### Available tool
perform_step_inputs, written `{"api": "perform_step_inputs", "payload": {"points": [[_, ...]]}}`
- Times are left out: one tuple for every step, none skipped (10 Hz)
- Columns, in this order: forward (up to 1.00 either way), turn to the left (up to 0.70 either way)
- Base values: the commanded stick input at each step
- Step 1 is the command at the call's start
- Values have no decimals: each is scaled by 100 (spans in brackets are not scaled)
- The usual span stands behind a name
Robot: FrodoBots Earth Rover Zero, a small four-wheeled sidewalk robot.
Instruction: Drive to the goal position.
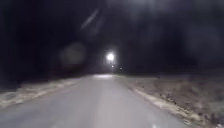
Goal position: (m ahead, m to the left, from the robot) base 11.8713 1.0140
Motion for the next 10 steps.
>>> {"api": "perform_step_inputs", "payload": {"points": [[100,0],[100,0],[100,0],[100,0],[100,0],[100,0],[100,12],[100,0],[100,0],[100,0]]}}
